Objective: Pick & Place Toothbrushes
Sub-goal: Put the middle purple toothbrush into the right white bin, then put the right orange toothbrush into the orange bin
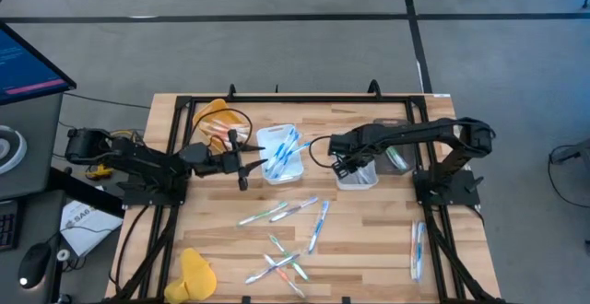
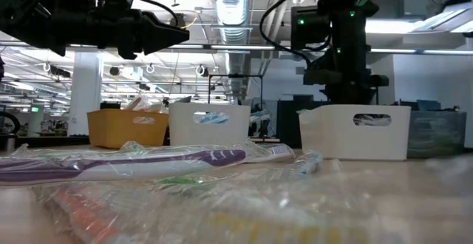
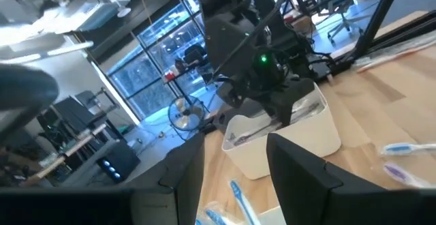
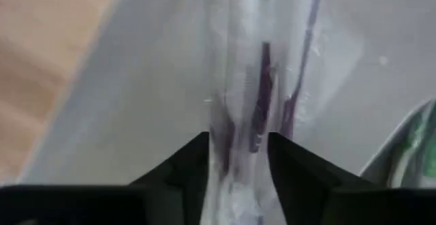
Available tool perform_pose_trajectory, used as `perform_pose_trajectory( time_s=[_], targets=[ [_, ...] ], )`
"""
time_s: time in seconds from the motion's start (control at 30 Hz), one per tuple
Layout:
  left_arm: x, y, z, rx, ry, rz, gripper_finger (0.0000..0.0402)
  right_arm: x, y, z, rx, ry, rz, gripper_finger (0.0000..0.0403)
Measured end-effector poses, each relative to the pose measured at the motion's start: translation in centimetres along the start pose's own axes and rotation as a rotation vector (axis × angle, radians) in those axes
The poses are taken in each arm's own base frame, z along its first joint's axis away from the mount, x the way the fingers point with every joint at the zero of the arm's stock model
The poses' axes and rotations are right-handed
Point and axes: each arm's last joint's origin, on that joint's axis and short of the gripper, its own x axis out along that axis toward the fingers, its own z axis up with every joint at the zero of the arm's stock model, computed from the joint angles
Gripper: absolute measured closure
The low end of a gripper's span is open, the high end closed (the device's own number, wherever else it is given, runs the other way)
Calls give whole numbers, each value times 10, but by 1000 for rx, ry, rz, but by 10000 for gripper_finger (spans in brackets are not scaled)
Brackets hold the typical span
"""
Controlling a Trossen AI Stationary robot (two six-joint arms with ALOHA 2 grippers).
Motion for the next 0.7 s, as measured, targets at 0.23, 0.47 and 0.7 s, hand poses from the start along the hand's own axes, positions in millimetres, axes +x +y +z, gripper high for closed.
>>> perform_pose_trajectory(
  time_s=[0.23, 0.47, 0.7],
  targets=[
    [0, 1, 1, 128, -10, 8, 247, -35, 1, 7, -42, 0, 81, 200],
    [2, 2, 4, 140, -21, 16, 247, -77, 0, -13, -72, -1, 88, 175],
    [2, 1, 4, 92, -23, 5, 247, -98, 17, -61, -125, -19, 126, 173]
  ],
)
